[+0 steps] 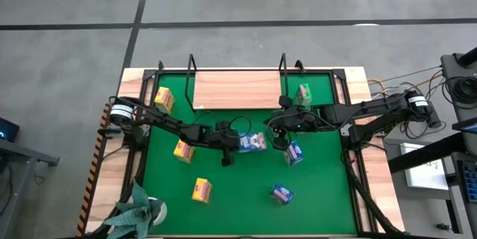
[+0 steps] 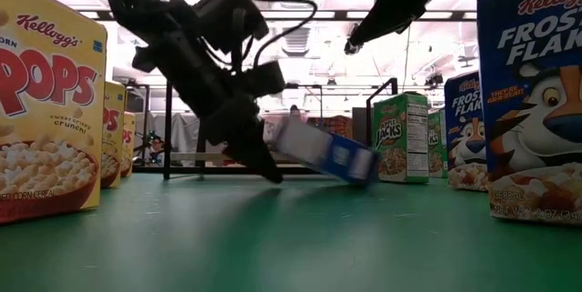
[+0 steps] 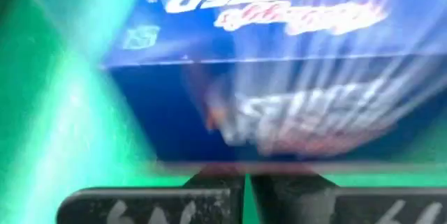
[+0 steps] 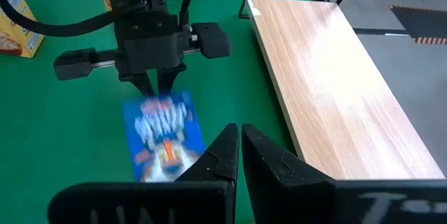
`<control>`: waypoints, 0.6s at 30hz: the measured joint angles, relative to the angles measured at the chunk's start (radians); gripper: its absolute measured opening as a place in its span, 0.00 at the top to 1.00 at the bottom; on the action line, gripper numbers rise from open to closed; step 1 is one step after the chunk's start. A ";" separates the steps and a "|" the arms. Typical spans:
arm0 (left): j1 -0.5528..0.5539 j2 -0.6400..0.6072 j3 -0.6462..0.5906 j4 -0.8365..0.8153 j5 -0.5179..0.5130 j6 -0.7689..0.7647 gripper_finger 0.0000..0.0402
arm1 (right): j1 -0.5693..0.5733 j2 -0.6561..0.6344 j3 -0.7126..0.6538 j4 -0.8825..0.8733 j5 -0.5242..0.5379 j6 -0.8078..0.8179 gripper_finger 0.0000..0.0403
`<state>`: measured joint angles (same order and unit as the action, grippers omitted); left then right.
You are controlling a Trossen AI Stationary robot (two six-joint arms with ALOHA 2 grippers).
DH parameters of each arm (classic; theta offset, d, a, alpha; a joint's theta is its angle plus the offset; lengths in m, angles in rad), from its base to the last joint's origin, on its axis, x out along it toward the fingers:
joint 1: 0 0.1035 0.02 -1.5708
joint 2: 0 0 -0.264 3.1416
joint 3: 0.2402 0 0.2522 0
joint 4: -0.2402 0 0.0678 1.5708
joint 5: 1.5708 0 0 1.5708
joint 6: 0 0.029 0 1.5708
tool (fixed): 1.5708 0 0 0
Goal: Stack cereal on shelf
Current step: Put the middle blue cereal box on the shelf
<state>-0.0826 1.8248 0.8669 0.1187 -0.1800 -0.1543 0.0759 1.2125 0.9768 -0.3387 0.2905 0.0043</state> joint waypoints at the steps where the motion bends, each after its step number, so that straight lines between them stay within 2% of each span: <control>1: 0.000 -0.003 0.000 0.003 0.000 -0.001 1.00 | 0.000 0.000 0.000 0.000 0.000 0.003 0.98; 12: 0.000 -0.008 0.000 0.012 -0.004 -0.002 1.00 | 0.000 0.001 0.000 -0.005 -0.004 0.048 0.98; 18: -0.002 -0.049 0.000 0.008 -0.038 0.027 1.00 | 0.000 0.075 0.019 -0.025 -0.038 0.073 0.98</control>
<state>-0.0849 1.7761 0.8669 0.1272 -0.2179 -0.1274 0.0761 1.2875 0.9956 -0.3637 0.2529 0.0776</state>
